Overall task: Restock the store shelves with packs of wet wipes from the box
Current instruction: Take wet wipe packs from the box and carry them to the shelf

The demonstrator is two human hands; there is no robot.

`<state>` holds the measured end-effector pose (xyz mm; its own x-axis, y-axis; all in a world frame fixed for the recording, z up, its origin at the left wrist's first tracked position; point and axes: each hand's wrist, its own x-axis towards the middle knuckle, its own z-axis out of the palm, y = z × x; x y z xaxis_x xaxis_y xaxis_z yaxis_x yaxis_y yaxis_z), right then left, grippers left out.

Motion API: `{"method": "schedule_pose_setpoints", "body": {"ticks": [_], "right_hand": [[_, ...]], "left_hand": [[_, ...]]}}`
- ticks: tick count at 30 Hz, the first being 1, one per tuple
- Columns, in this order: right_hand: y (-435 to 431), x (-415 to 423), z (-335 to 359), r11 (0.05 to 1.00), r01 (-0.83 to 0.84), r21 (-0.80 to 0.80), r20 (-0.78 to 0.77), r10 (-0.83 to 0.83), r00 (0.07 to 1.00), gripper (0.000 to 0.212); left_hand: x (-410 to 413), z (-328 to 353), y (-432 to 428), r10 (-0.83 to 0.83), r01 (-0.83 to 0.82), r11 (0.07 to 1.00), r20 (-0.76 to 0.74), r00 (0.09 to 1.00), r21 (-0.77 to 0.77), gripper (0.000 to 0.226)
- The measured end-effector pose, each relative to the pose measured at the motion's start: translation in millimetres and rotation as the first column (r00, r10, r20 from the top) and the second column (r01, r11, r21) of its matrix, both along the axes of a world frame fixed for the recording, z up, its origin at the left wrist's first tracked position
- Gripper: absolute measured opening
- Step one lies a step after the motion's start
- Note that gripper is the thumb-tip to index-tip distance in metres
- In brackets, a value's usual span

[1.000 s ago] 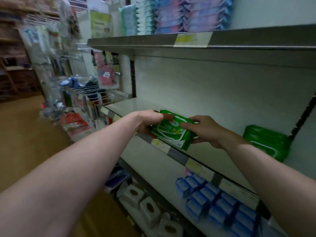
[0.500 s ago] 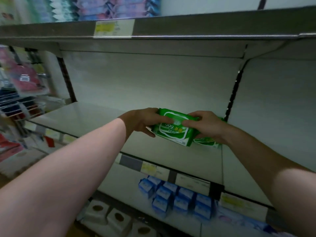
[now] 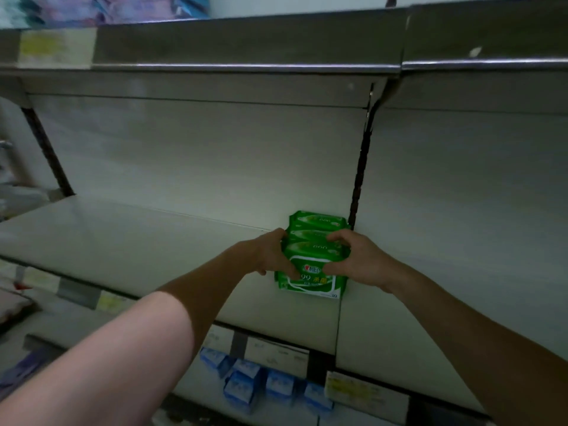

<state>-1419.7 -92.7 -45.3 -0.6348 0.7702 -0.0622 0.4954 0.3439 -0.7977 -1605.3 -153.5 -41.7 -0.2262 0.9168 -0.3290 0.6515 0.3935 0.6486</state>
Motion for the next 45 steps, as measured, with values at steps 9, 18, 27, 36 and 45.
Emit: {"method": "schedule_pose_setpoints", "body": {"ticks": [9, 18, 27, 36, 45], "right_hand": [[4.5, -6.0, -21.7, 0.956, -0.042, 0.291, 0.127, 0.005, 0.992, 0.058], [-10.9, -17.7, -17.8, 0.815, -0.138, 0.563, 0.342, -0.078, 0.936, 0.054], [-6.4, -31.7, -6.7, 0.876, -0.144, 0.46, 0.537, -0.146, 0.831, 0.092], [-2.8, -40.0, -4.9, 0.869, -0.177, 0.462, 0.611, -0.166, 0.774, 0.066], [-13.8, -47.3, 7.6, 0.8, -0.263, 0.54, 0.578, -0.125, 0.806, 0.047]], "left_hand": [[1.8, -6.2, 13.1, -0.037, 0.034, 0.999, -0.175, 0.984, -0.018, 0.085], [-5.5, -4.6, 16.4, -0.091, 0.081, 0.996, -0.306, 0.948, -0.046, 0.076], [0.3, -0.4, 27.9, -0.306, 0.237, 0.952, -0.66, 0.686, -0.196, 0.127], [-3.7, -2.6, 35.6, -0.378, 0.241, 0.926, -0.714, 0.589, -0.292, 0.121], [-4.4, 1.3, 24.0, -0.341, 0.2, 0.94, -0.746, 0.572, -0.277, 0.113]]}}
